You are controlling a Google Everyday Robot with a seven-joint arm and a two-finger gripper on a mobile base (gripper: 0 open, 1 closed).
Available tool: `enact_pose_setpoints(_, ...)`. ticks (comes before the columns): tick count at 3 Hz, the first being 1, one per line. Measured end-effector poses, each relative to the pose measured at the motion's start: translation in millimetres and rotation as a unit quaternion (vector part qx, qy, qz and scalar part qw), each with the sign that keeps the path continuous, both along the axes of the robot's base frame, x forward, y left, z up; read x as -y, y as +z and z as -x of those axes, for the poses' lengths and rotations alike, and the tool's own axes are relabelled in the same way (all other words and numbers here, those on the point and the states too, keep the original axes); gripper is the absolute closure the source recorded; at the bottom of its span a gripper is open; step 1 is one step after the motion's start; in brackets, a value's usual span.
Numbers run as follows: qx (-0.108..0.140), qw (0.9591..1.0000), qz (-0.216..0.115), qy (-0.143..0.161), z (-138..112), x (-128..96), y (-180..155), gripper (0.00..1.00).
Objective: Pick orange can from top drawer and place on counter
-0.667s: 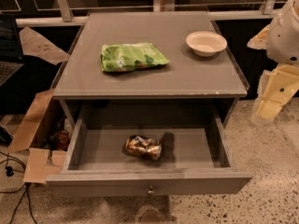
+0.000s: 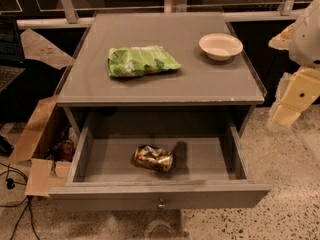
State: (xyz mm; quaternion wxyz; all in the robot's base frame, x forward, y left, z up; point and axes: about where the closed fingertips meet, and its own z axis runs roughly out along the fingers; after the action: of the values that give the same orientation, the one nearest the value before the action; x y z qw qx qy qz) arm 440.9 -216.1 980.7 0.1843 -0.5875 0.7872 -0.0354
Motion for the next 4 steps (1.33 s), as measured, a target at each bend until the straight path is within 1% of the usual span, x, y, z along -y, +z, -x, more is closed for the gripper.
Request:
enact_pose_setpoints(1,0.019,0.9927,-0.076,-0.091,7,15,-7,0.00)
enact_pose_setpoints(2,0.053,0.9632,-0.182,-0.191,4,18,-2,0.00)
enact_pose_setpoints(3,0.081,0.9340,-0.260,-0.231,-11,15,3,0.00)
enact_pose_setpoints(4,0.091,0.9283,-0.275,-0.233,-16,12,10,0.00)
